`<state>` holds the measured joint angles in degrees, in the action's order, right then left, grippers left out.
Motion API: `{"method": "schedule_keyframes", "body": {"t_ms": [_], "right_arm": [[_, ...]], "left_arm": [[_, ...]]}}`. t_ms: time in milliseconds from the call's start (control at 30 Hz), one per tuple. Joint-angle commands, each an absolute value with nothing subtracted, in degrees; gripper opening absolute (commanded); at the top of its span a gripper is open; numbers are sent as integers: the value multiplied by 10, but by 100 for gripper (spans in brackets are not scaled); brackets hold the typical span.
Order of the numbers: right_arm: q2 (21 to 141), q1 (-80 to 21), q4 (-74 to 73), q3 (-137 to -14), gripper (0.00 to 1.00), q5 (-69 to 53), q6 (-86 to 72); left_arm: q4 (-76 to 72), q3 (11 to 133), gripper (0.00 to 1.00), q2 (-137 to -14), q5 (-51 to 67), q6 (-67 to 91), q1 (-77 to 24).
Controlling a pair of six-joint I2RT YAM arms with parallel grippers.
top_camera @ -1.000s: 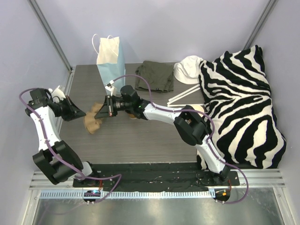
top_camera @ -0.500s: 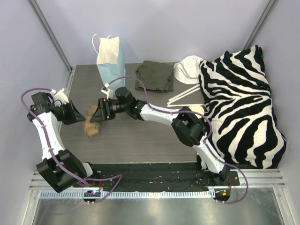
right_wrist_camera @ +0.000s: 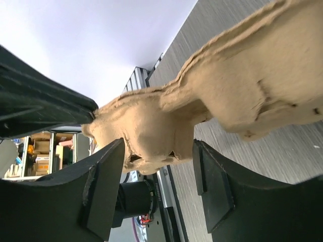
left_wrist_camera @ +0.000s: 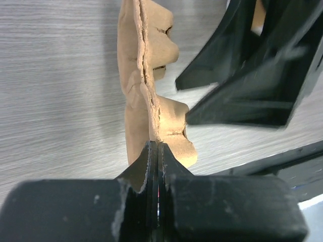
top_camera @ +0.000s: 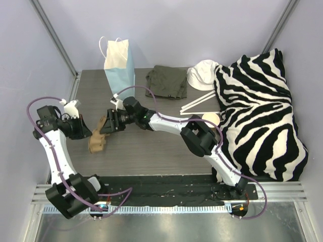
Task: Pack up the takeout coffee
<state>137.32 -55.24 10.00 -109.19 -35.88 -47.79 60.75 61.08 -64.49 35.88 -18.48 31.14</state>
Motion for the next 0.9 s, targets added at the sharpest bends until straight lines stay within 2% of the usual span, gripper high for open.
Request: {"method": "schedule_keyframes", "body": {"t_ms": [0,400,867], "right_arm": [[1368,-543,125,-1128,63,-352,-495],[1395,-541,151,-1133,61,-353,-527],[1375,-558,95,-1139,58,-348,-434]], "left_arm": [[598,590,0,-607,348,-264,309],[595,542,0,-529,352,-340,308],[564,581,0,-584,347,-217,308]]}}
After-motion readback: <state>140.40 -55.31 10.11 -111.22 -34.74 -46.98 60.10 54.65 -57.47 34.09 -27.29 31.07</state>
